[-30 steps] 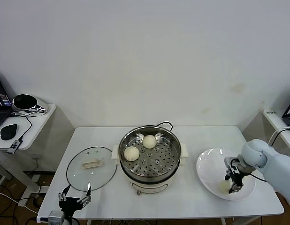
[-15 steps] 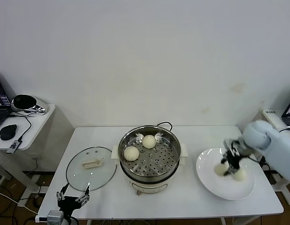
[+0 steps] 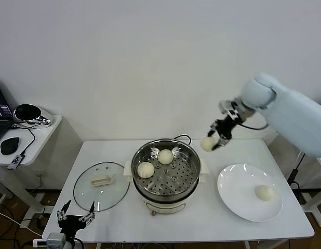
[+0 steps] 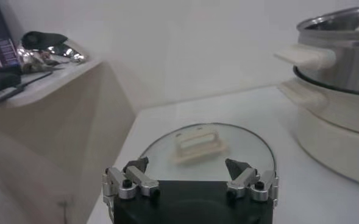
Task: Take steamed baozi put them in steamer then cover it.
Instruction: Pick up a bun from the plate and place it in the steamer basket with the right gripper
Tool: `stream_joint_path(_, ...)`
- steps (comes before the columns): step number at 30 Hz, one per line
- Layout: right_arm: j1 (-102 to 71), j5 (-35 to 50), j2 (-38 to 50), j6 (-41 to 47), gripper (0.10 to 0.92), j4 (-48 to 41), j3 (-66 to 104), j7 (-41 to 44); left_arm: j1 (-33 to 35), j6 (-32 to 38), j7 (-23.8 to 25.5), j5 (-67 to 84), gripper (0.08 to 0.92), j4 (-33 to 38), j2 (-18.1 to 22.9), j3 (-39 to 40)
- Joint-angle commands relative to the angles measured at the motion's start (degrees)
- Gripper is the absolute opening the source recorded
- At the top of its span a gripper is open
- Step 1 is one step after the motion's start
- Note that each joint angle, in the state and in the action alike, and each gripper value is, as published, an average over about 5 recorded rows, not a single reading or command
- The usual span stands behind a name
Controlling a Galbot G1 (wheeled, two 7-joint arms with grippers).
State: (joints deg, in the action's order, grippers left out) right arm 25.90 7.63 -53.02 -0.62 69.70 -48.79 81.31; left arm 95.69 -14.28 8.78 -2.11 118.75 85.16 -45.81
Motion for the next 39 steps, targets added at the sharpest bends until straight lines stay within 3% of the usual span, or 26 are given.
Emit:
stream_joint_path(1,6.21,5.56,-14.45,-33.93,0.532,-9.15,-4.64,3.24,0.84,0.06,-0.24,-0.24,0.823,1.47,0.68,-0.66)
stream_joint_path(9,0.59,-6.11,-15.89,-45.66,0.534,-2.51,-4.79,0.31,0.88,0.52,-0.59,-0.28,0.823,1.15,1.81,-0.43)
stream_joint_path(13,-0.62,-12.48,-15.55,-46.84,0.535,2.76,-5.99,-1.43,0.7,0.55,-0.58,0.02,0.823,1.49,1.66,-0.66)
stream_joint_path(23,-3.18,-16.46,-16.56,-46.84,0.535,8.36,-8.53,-3.04,0.37,0.53,-0.58,0.55,0.823,1.11,1.49,-0.65)
stream_joint_path(39,-5.45,-15.2,-15.07,-46.82,0.536,12.25,-12.42,-2.29,-0.16,0.48,-0.43,0.66,0.823,0.26,1.55,-0.5)
